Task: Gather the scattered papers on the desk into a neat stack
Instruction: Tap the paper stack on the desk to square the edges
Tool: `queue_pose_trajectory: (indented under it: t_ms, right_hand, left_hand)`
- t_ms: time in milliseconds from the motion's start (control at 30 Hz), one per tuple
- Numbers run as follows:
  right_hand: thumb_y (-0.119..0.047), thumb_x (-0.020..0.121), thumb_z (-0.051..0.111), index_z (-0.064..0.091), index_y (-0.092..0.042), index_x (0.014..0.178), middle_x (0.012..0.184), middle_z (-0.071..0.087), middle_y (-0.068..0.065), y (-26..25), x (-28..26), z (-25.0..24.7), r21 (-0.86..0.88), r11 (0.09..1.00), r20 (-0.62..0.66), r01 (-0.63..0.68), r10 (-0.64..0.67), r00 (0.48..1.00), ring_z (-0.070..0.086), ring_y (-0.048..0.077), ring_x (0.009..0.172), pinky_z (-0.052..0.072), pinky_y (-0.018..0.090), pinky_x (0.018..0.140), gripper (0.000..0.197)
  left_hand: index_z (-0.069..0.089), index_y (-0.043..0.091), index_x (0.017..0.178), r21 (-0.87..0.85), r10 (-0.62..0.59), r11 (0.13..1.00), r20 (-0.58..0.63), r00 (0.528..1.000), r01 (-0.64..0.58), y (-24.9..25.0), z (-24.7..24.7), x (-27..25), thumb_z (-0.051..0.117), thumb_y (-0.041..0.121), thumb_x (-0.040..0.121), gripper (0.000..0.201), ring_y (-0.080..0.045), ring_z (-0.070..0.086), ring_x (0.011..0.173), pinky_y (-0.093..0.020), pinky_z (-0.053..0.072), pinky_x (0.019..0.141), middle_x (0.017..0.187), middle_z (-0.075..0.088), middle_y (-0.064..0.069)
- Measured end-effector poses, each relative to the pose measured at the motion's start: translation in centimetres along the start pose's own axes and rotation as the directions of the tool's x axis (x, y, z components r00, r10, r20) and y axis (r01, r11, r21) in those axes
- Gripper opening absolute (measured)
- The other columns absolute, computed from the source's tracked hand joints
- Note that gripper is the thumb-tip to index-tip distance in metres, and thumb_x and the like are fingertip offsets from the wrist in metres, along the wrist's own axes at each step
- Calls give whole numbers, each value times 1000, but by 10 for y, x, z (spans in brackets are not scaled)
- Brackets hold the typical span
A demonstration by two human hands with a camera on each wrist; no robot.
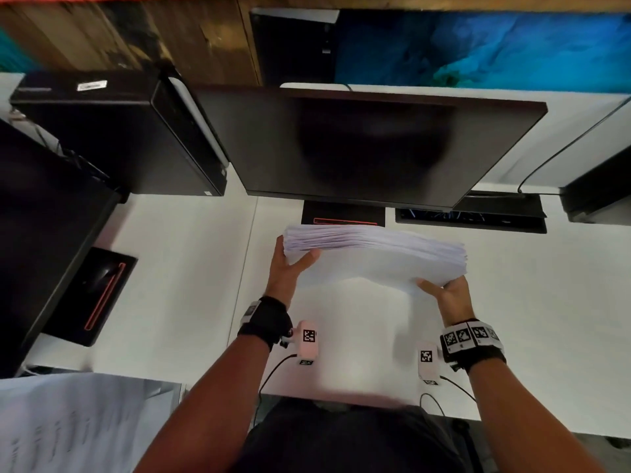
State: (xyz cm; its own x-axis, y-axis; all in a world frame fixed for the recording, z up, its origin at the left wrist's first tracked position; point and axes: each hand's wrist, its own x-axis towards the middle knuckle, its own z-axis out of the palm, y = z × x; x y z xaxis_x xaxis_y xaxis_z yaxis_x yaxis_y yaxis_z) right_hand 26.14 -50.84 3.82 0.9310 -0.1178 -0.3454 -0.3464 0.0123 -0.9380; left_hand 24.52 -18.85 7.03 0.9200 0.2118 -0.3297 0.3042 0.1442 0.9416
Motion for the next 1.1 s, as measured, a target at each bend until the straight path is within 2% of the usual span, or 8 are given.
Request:
queue_pose_trajectory:
  t_ms: [67,167,433,533,700,900,1000,1100]
  right_hand:
    - [7,77,75,58,-11,131,124,68,10,0,-1,2,4,1000,-5,1,-1,1000,65,27,114,52,44,97,59]
    - [6,77,75,59,-11,130,122,68,9,1,-3,3,5,1000,-13,3,-3,1000,65,26,112,53,42,95,58]
    - [7,77,75,61,-9,126,119,70,11,4,-5,-1,0,1000,-45,17,-17,999,67,29,109,55,41,92,53]
    - [7,77,75,61,-9,126,118,70,12,4,-4,-1,-10,1000,-43,11,-11,999,68,27,107,57,37,89,53]
    - [4,79,75,66,-6,118,109,72,8,1,-6,4,-15,1000,-43,-1,0,999,69,26,105,57,20,77,41]
    - [-1,81,76,72,-19,98,89,76,-13,-7,-5,7,-92,996,-83,14,-22,996,71,3,86,51,38,92,25]
    - [-1,81,75,72,-22,95,87,76,-15,-28,-8,7,-110,993,-83,45,-55,995,71,1,83,54,37,90,26]
    - [-4,83,74,72,-26,103,92,75,-16,-65,-12,3,-256,943,19,211,-213,977,69,0,87,54,25,81,29]
  left_hand:
    - [56,40,121,-36,-1,999,-92,996,-3,6,11,-1,70,40,89,35,6,59,112,-20,43,99,117,66,21]
    - [58,30,116,-80,-14,997,-255,967,-7,11,26,3,72,57,79,47,-7,64,106,-26,50,96,112,68,9]
    - [58,19,112,-81,-14,997,-407,913,-21,11,38,10,61,41,97,27,-13,63,96,-13,48,78,100,65,7]
    - [61,22,107,-46,22,998,-384,923,-43,10,34,10,55,47,97,27,-19,64,100,-27,53,88,101,67,1]
    - [57,14,96,-74,17,996,-404,915,-51,12,28,9,45,29,105,21,-8,52,83,-23,40,83,88,56,3]
    - [66,20,99,13,32,999,-264,964,-30,15,12,4,38,57,102,47,-11,60,95,-27,47,94,96,65,0]
    - [64,21,86,227,151,969,-211,966,-101,34,-3,1,56,52,96,33,4,54,74,-17,41,73,79,61,13]
    - [71,26,89,586,270,783,-18,963,-209,57,-19,2,74,67,68,46,3,60,80,-15,44,69,84,68,15]
